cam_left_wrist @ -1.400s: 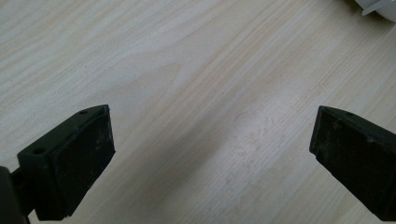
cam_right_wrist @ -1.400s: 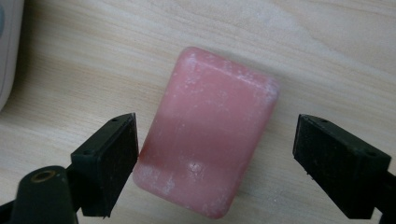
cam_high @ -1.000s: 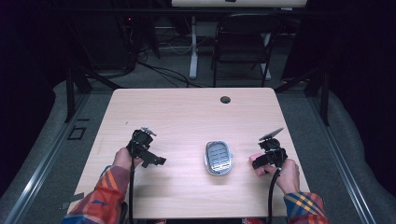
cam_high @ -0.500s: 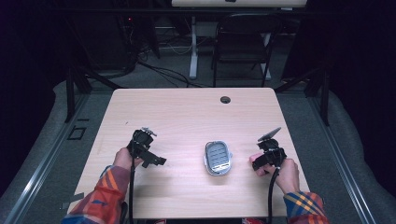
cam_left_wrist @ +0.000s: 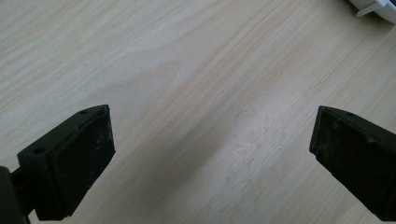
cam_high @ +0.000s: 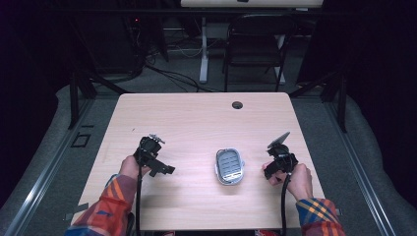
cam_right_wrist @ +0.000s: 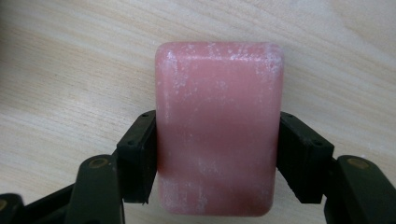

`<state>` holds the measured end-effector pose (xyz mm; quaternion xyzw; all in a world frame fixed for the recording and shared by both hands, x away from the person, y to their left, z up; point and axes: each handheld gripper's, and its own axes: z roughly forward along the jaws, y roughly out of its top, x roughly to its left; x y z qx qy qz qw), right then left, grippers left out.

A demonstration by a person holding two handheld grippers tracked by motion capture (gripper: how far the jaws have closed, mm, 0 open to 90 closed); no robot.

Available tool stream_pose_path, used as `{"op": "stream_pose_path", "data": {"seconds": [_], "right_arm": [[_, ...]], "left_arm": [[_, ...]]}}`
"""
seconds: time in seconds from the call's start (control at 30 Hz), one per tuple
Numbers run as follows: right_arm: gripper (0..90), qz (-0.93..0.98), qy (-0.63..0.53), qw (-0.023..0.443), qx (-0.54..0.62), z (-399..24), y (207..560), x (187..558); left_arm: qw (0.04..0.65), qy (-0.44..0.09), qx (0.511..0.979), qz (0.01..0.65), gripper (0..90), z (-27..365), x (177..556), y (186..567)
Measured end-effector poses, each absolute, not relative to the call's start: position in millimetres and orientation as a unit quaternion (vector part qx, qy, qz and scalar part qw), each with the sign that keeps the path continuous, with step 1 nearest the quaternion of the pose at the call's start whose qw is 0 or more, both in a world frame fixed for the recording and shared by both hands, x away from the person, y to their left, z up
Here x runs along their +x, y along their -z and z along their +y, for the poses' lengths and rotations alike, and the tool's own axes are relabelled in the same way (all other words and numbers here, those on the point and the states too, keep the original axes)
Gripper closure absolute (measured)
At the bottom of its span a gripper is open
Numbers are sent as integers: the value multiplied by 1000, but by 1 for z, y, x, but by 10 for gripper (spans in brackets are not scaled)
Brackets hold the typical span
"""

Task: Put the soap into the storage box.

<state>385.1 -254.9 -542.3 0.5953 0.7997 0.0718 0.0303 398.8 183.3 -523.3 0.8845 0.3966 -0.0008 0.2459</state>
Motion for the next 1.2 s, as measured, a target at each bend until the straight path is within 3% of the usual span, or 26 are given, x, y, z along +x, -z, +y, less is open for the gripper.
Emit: {"op": "stream_pose_path", "data": {"seconds": [1.2], "right_arm": [[370,821,-93,26,562,-250,511,386]], "left_arm": [[249,3,882,400,0,184,400,524]]}}
